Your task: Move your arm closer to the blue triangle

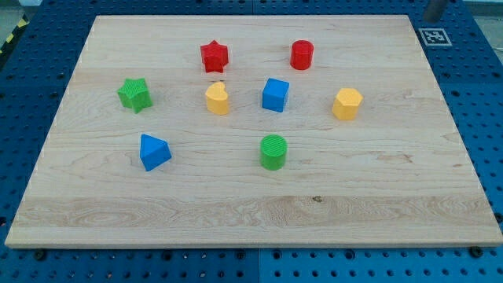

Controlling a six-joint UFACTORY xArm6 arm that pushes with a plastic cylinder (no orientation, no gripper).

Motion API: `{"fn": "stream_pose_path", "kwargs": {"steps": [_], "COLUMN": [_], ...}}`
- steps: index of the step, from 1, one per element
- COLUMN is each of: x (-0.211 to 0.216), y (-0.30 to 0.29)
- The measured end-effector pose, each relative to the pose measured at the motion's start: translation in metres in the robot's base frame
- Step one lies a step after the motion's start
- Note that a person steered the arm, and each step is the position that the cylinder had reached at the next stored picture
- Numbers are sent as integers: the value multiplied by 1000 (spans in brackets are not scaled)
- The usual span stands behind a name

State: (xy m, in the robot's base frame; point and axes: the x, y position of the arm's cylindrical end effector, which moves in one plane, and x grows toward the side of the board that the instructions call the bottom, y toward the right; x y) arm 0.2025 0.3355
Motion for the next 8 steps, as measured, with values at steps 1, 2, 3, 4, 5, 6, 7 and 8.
{"fn": "stream_pose_path", "kwargs": {"steps": [1, 2, 3, 4, 5, 6, 7, 8], "x": [1, 1, 1, 1, 1, 1, 1, 1], "y": [2, 3, 3, 3, 1, -2, -9, -14]}}
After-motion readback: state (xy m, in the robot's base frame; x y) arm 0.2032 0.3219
